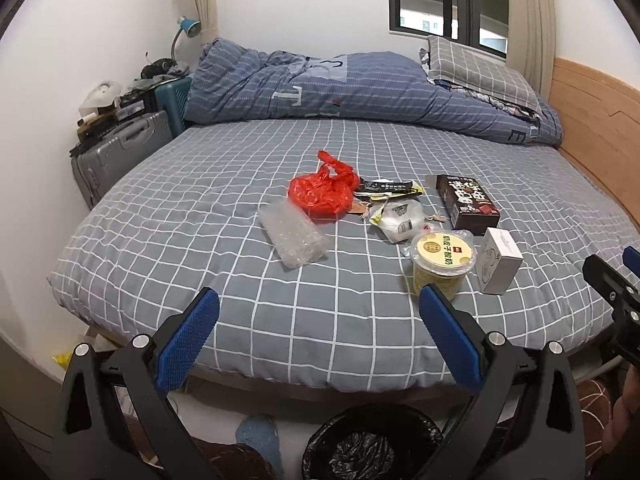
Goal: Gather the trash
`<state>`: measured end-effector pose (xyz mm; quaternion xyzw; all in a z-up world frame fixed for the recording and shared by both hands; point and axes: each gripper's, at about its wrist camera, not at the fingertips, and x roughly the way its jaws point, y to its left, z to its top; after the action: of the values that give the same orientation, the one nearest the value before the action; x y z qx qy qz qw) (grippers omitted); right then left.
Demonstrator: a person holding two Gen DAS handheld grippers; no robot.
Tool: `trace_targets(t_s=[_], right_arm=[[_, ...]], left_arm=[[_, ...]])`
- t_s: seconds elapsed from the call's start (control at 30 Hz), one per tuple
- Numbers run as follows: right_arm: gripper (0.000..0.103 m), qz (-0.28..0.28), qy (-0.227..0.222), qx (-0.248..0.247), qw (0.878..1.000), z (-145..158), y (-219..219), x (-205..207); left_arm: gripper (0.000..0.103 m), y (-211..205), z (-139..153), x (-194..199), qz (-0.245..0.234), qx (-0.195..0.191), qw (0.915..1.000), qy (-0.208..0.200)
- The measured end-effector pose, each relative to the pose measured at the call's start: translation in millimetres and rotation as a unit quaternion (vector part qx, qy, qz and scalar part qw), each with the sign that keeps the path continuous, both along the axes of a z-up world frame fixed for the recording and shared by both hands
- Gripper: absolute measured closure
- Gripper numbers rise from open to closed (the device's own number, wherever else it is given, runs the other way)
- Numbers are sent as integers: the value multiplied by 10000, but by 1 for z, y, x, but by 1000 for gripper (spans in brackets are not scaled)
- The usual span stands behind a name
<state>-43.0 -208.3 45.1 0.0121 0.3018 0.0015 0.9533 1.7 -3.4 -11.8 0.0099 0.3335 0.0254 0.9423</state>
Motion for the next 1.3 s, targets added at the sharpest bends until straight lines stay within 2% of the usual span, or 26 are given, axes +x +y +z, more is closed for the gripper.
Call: trace_targets(t_s=[1.3], right_arm=[[7, -121, 27, 109, 9999, 7, -7, -3]], left_arm=[[5, -6, 5, -4, -128, 44, 9999, -28]])
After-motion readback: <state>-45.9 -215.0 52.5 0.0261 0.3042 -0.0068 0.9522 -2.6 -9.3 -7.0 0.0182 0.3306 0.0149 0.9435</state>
